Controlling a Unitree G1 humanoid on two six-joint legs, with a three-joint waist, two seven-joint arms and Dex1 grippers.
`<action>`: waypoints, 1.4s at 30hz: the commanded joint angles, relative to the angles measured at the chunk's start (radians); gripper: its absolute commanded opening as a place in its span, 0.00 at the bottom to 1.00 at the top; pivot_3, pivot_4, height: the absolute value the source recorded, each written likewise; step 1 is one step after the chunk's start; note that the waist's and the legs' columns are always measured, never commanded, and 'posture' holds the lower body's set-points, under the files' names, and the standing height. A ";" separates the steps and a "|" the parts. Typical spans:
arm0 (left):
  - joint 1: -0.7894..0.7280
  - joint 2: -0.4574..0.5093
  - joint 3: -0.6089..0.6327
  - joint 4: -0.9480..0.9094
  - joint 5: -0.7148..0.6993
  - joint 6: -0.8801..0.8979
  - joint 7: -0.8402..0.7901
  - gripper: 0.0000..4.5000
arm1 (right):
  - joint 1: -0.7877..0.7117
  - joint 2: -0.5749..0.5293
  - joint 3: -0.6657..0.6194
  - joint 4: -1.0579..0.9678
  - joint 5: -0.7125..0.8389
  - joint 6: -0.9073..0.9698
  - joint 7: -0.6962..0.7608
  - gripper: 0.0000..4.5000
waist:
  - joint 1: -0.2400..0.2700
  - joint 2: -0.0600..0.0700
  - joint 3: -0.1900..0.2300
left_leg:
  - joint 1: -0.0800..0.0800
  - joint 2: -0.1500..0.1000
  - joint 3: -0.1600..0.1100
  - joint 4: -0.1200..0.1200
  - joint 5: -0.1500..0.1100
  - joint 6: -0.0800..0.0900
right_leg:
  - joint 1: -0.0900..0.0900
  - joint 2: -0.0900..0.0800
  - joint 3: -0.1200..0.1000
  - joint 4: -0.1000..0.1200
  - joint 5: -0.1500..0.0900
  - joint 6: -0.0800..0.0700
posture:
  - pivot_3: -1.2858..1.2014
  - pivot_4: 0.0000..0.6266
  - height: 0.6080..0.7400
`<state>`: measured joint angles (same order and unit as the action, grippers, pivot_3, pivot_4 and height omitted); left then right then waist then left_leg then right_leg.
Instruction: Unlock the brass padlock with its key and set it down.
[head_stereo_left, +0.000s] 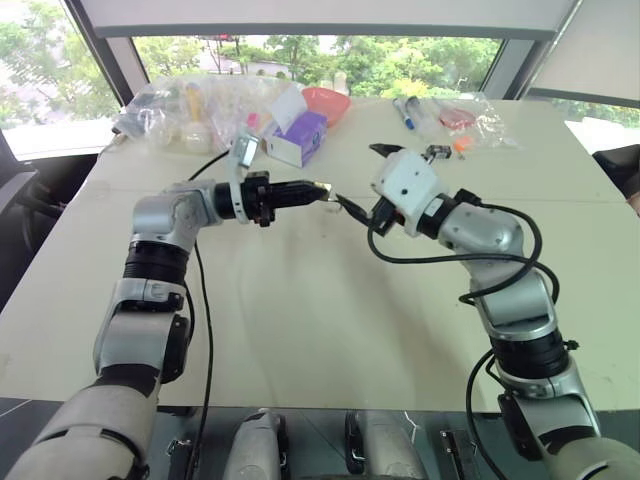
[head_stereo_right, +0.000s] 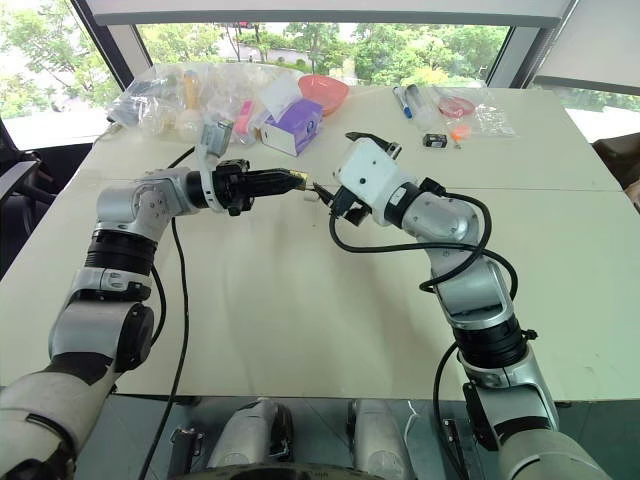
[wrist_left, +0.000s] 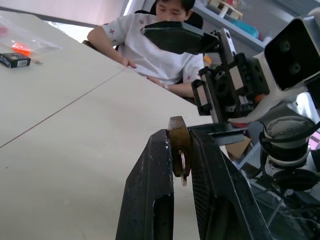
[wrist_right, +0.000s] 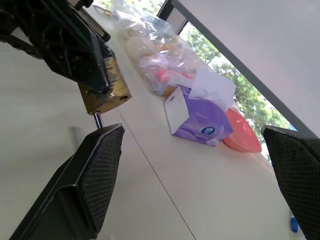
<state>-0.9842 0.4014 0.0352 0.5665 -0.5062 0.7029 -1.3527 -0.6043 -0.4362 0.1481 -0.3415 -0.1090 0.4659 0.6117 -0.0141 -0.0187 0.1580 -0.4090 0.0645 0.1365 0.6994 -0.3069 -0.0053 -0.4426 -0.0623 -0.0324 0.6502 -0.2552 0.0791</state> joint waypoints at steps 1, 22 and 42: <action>-0.007 0.008 0.028 -0.047 -0.030 -0.004 -0.003 0.00 | -0.009 -0.012 0.023 -0.022 0.004 -0.021 0.013 0.99 | 0.000 0.000 0.000 | 0.000 0.000 0.000 0.000 0.000 0.000 | 0.000 0.000 0.000 0.000 0.000 0.000 | 0.52 0.24 0.96; 0.006 -0.231 -0.060 0.190 0.111 -0.029 0.256 0.00 | 0.145 -0.178 -0.299 -0.507 0.427 1.044 0.191 0.99 | 0.008 0.000 0.000 | 0.000 0.000 -0.004 0.000 -0.003 0.005 | 0.000 0.000 0.000 0.000 0.000 0.000 | 0.52 0.24 0.96; -0.143 -0.321 -0.050 0.536 0.275 -0.195 0.326 0.99 | 0.198 -0.244 -0.253 -0.500 0.512 1.032 -0.014 1.00 | 0.004 0.000 0.000 | 0.000 -0.001 -0.004 0.000 -0.005 0.009 | 0.000 -0.001 0.000 -0.001 0.000 0.000 | 0.52 0.24 0.96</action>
<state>-1.1132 0.0536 0.0029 1.1322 -0.2673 0.5481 -1.0327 -0.4051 -0.6720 -0.1020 -0.8221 0.3910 1.5216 0.6112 -0.0100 -0.0189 0.1578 -0.4094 0.0632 0.1321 0.6994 -0.3123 0.0041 -0.4424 -0.0629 -0.0321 0.6491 -0.2552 0.0789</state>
